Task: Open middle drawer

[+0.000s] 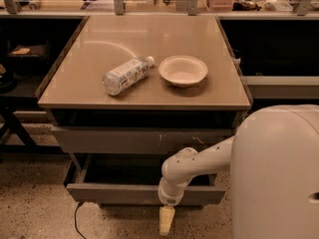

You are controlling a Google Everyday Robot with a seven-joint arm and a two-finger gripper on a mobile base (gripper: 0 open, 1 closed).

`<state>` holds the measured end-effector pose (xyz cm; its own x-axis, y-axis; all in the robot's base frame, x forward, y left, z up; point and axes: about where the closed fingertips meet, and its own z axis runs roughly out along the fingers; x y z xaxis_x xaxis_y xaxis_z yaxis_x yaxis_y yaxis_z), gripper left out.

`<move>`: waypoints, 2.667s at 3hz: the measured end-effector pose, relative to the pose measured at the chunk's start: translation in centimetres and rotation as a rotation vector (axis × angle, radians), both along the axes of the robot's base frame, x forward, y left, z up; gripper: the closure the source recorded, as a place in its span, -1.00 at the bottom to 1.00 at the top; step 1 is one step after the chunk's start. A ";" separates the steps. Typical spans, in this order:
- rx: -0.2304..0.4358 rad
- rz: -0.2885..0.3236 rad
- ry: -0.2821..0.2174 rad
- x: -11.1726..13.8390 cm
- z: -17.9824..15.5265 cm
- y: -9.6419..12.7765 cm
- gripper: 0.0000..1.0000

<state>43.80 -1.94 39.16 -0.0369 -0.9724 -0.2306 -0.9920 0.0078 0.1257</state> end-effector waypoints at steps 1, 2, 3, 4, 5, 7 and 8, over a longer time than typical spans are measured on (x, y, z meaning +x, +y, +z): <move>0.000 0.000 0.000 -0.1 0.4 0.2 -1.00; -0.007 0.026 0.058 -3.8 1.7 -1.5 -1.00; -0.007 0.026 0.058 -3.7 1.7 -1.4 -1.00; -0.010 0.047 0.106 -7.1 3.0 -3.4 -1.00; -0.013 0.067 0.145 -9.8 4.0 -4.9 -1.00; -0.014 0.080 0.196 -12.1 4.2 -5.9 -1.00; 0.009 0.094 0.173 -11.4 4.6 -5.0 -1.00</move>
Offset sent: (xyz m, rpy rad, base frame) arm -0.1199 -0.0621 0.0423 -0.0283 0.1886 0.0756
